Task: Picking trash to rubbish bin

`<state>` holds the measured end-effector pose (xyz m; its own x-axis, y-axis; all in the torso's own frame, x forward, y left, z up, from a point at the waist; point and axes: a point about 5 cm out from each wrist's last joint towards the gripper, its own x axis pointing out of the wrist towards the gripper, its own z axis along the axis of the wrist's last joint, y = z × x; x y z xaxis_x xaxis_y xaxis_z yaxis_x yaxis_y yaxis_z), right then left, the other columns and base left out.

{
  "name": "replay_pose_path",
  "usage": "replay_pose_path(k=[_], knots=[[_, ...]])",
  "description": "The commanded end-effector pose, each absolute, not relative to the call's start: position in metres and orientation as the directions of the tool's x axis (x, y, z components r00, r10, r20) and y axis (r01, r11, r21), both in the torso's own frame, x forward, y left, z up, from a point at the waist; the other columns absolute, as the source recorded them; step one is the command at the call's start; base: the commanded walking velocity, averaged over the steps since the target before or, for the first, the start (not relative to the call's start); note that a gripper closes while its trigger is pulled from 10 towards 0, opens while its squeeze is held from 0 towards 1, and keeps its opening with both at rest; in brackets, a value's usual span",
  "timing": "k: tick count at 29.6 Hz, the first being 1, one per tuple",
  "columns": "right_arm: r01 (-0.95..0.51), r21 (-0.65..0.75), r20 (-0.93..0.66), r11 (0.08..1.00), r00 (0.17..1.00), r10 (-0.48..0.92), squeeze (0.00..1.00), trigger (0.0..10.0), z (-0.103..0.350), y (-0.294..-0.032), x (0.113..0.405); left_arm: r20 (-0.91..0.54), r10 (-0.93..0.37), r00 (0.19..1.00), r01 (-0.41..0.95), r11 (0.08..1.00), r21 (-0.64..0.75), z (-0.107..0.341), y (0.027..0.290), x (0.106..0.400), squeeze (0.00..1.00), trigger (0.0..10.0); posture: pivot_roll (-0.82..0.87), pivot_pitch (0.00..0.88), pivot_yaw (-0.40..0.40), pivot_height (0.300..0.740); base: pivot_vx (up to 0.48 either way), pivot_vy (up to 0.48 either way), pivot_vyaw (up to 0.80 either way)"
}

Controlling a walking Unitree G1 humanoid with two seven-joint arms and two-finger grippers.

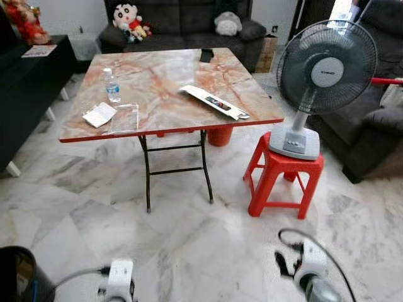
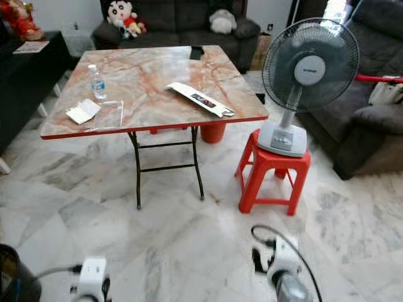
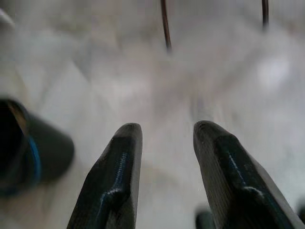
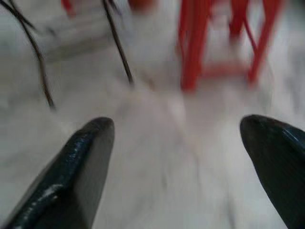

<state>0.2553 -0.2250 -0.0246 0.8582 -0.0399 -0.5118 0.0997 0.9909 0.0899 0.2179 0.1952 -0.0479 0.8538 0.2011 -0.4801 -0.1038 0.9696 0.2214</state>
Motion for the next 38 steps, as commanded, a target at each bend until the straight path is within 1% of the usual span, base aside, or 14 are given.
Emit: replay_pose_path(k=[1, 2, 3, 4, 6, 7, 9, 10, 12, 15, 23, 26, 31, 38], knots=[[0.054, 0.081, -0.417, 0.995, 0.909, -0.015, 0.0, 10.0, -0.006, -0.222, 0.274, -0.354, 0.193, 0.915, -0.117, 0.968, 0.224, -0.027, 0.193, 0.24, 0.0, 10.0, 0.0, 0.0, -0.025, 0.74, 0.0, 0.0, 0.0], [0.038, 0.085, -0.37, 0.996, 0.929, -0.004, 0.0, 10.0, 0.003, -0.219, 0.284, -0.302, 0.185, 0.935, -0.12, 0.968, 0.222, -0.018, 0.192, 0.249, 0.0, 10.0, 0.0, 0.0, -0.025, 0.74, 0.0, 0.0, 0.0], [0.002, 0.092, -0.266, 0.996, 0.964, 0.023, 0.0, 10.0, 0.023, -0.211, 0.302, -0.193, 0.172, 0.966, -0.128, 0.967, 0.221, 0.002, 0.189, 0.265, 0.0, 10.0, 0.0, 0.0, -0.026, 0.74, 0.0, 0.0, 0.0], [0.002, 0.092, -0.266, 0.996, 0.964, 0.023, 0.0, 10.0, 0.023, -0.211, 0.302, -0.193, 0.172, 0.966, -0.128, 0.967, 0.221, 0.002, 0.189, 0.265, 0.0, 10.0, 0.0, 0.0, -0.026, 0.74, 0.0, 0.0, 0.0], [-0.034, 0.095, -0.154, 0.995, 0.987, 0.048, 0.0, 10.0, 0.046, -0.203, 0.319, -0.094, 0.165, 0.982, -0.143, 0.969, 0.202, 0.021, 0.186, 0.28, 0.0, 10.0, 0.0, 0.0, -0.022, 0.74, 0.0, 0.0, 0.0], [-0.034, 0.095, -0.154, 0.995, 0.987, 0.048, 0.0, 10.0, 0.046, -0.203, 0.319, -0.094, 0.165, 0.982, -0.143, 0.969, 0.202, 0.021, 0.186, 0.28, 0.0, 10.0, 0.0, 0.0, -0.022, 0.74, 0.0, 0.0, 0.0], [-0.054, 0.108, -0.014, 0.993, 0.998, 0.056, 0.0, 10.0, 0.077, -0.191, 0.339, 0.029, 0.159, 0.987, -0.161, 0.974, 0.161, 0.049, 0.181, 0.299, 0.0, 10.0, 0.0, 0.0, -0.017, 0.74, 0.0, 0.0, 0.0], [-0.054, 0.108, -0.014, 0.993, 0.998, 0.056, 0.0, 10.0, 0.077, -0.191, 0.339, 0.029, 0.159, 0.987, -0.161, 0.974, 0.161, 0.049, 0.181, 0.299, 0.0, 10.0, 0.0, 0.0, -0.017, 0.74, 0.0, 0.0, 0.0], [-0.087, 0.117, 0.076, 0.989, 0.994, 0.079, 0.0, 10.0, 0.097, -0.181, 0.349, 0.118, 0.129, 0.985, -0.148, 0.974, 0.169, 0.071, 0.175, 0.311, 0.0, 10.0, 0.01, 0.0, -0.015, 0.74, 0.0, 0.0, 0.0], [-0.113, 0.094, 0.141, 0.989, 0.985, 0.099, 0.0, 10.0, 0.11, -0.174, 0.354, 0.181, 0.131, 0.975, -0.16, 0.975, 0.156, 0.088, 0.174, 0.32, 0.0, 10.0, 0.01, 0.0, -0.013, 0.74, 0.0, 0.0, 0.0], [-0.122, 0.085, 0.271, 0.989, 0.958, 0.095, 0.0, 10.0, 0.144, -0.17, 0.364, 0.256, 0.129, 0.958, -0.166, 0.978, 0.129, 0.116, 0.174, 0.332, 0.0, 10.0, 0.01, 0.0, -0.014, 0.74, 0.124, 0.0, 0.0], [-0.118, 0.088, 0.285, 0.989, 0.955, 0.088, 0.0, 10.0, 0.15, -0.173, 0.366, 0.262, 0.128, 0.956, -0.166, 0.978, 0.129, 0.118, 0.175, 0.332, 0.0, 10.0, 0.01, 0.0, -0.014, 0.74, 0.282, 0.0, 0.0], [-0.124, 0.088, 0.29, 0.988, 0.953, 0.094, 0.0, 10.0, 0.152, -0.173, 0.367, 0.276, 0.131, 0.952, -0.17, 0.978, 0.124, 0.123, 0.177, 0.333, 0.0, 10.0, 0.01, 0.0, -0.017, 0.74, 0.293, 0.0, -0.64], [-0.131, 0.093, 0.309, 0.987, 0.946, 0.097, 0.0, 10.0, 0.157, -0.171, 0.368, 0.287, 0.133, 0.949, -0.172, 0.978, 0.116, 0.128, 0.177, 0.333, 0.0, 10.0, 0.01, 0.001, -0.024, 0.74, 0.291, 0.0, 0.0]])
